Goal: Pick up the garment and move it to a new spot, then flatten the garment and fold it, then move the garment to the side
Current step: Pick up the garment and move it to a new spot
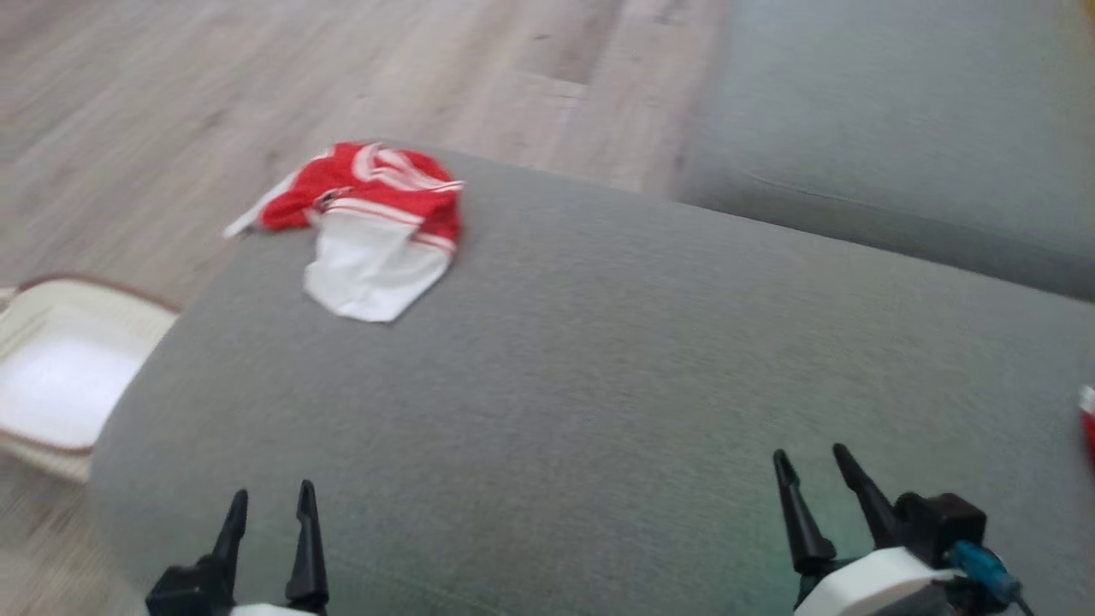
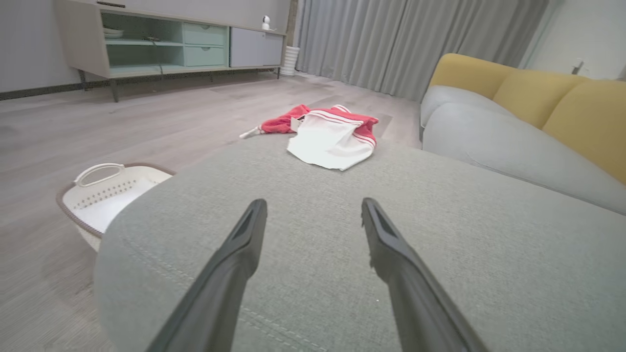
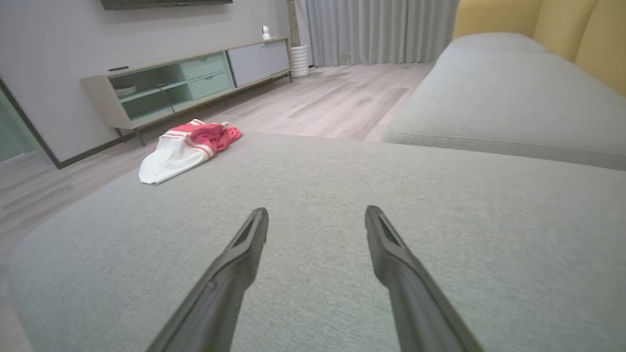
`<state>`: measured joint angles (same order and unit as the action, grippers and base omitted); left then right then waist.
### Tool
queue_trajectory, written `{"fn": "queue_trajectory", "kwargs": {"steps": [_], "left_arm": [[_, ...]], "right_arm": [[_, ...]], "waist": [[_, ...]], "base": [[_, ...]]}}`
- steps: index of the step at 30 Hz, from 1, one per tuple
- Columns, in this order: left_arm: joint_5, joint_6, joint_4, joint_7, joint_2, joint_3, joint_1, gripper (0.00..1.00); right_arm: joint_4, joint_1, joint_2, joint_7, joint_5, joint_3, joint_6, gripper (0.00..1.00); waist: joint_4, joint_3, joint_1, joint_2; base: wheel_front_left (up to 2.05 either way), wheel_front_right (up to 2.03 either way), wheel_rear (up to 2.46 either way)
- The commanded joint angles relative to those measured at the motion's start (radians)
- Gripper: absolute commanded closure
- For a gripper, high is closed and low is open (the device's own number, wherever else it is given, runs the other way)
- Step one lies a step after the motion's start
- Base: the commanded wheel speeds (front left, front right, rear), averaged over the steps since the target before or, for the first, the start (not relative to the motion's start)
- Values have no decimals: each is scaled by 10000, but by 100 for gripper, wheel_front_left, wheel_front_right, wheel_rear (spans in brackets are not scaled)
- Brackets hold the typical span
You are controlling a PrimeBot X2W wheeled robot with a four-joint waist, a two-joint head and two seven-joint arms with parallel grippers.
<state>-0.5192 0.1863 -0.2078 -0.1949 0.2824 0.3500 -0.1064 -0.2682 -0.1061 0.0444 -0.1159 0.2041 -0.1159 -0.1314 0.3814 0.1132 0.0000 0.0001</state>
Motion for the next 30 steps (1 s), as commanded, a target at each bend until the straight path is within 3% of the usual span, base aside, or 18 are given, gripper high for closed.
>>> {"fn": "queue_trajectory", "kwargs": {"steps": [1, 12, 17, 24, 27, 30], "left_arm": [[-53, 133, 439, -62, 202, -501, 506, 0], [-138, 135, 1166, -131, 324, -651, 710, 0], [-30, 13, 2199, 232, 946, -967, 1736, 0], [2, -86, 3071, 1498, 2600, -2097, 4033, 0], [-1, -307, 2476, 1896, 3267, -2437, 5163, 0], [-235, -593, 1458, 2175, 3523, -2600, 6350, 0]], "right_arm": [[248, 696, 59, -160, 63, -329, 7, 0], [183, 949, 59, -152, -60, -422, 7, 0], [519, 1137, 59, 93, -366, -222, 7, 0], [1547, 2046, 58, 625, -932, -165, 7, 0], [2065, 2537, 58, 910, -1247, -166, 7, 0], [2538, 2936, 58, 1196, -1545, -135, 7, 0]], "waist": [[494, -97, 0, -1], [785, -392, 0, -1], [591, -805, 0, -1], [-763, -1996, 0, -1], [-1485, -2664, 0, -1], [-2141, -3326, 0, -1]], "base": [[0, 0, 0], [0, 0, 0], [0, 0, 0], [0, 0, 0], [0, 0, 0], [0, 0, 0]]}}
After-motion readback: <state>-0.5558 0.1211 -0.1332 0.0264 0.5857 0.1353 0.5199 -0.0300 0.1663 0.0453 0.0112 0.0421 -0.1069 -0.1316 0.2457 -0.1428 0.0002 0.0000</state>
